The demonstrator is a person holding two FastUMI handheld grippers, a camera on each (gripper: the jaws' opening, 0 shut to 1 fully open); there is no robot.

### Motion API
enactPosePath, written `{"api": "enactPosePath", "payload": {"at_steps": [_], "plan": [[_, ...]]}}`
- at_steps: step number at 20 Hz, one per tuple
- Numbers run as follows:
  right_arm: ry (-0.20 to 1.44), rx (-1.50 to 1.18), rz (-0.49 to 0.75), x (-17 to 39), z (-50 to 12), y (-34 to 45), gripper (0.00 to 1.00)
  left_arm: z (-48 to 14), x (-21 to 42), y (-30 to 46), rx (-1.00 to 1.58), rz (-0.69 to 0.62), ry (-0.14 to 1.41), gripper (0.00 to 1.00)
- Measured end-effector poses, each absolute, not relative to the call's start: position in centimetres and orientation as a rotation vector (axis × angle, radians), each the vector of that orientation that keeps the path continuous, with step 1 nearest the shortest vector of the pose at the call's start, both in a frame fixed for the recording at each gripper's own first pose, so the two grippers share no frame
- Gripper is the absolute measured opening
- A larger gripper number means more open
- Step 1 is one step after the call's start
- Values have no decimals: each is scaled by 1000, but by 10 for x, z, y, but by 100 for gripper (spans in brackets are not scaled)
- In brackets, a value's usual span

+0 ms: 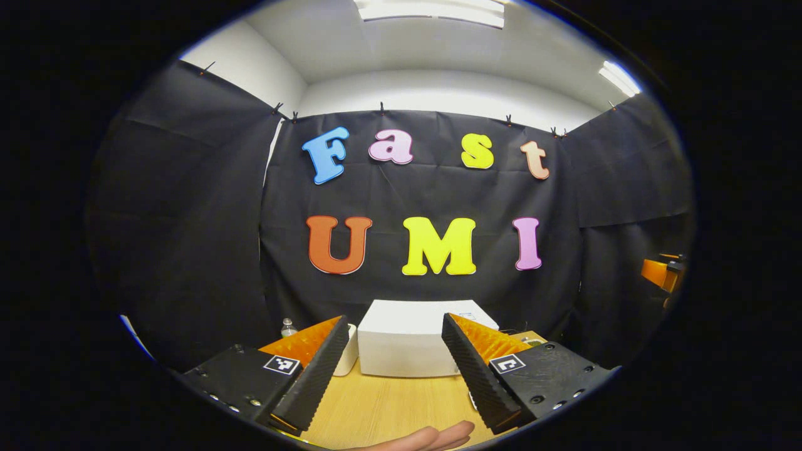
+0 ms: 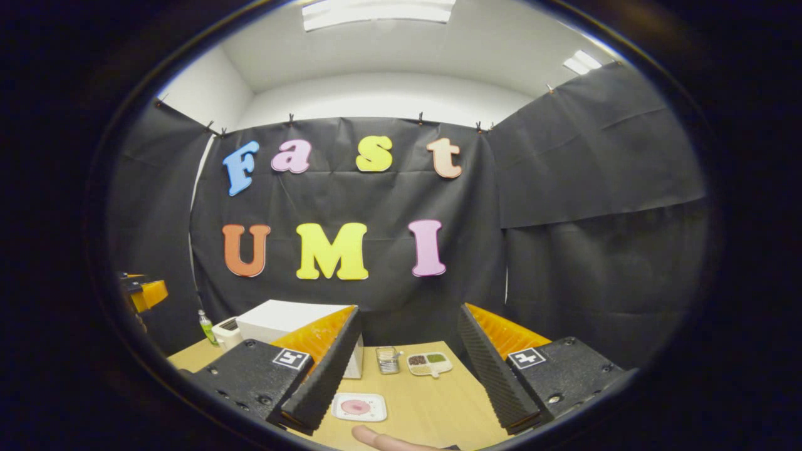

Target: Open the microwave oven with the left hand, put the food in, and close the microwave oven.

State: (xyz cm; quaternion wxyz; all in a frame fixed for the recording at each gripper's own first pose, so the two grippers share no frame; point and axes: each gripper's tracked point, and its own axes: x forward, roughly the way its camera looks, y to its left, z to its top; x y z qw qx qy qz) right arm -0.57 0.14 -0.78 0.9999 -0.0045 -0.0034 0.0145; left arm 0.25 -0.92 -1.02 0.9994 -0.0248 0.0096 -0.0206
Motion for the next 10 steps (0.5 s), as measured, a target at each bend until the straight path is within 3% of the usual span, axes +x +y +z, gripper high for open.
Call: {"api": "enactPosePath", "payload": {"at_steps": [10], "plan": [[-3, 7, 31, -1, -22, -11, 100, -68, 68, -58, -35, -94, 59, 92]]}}
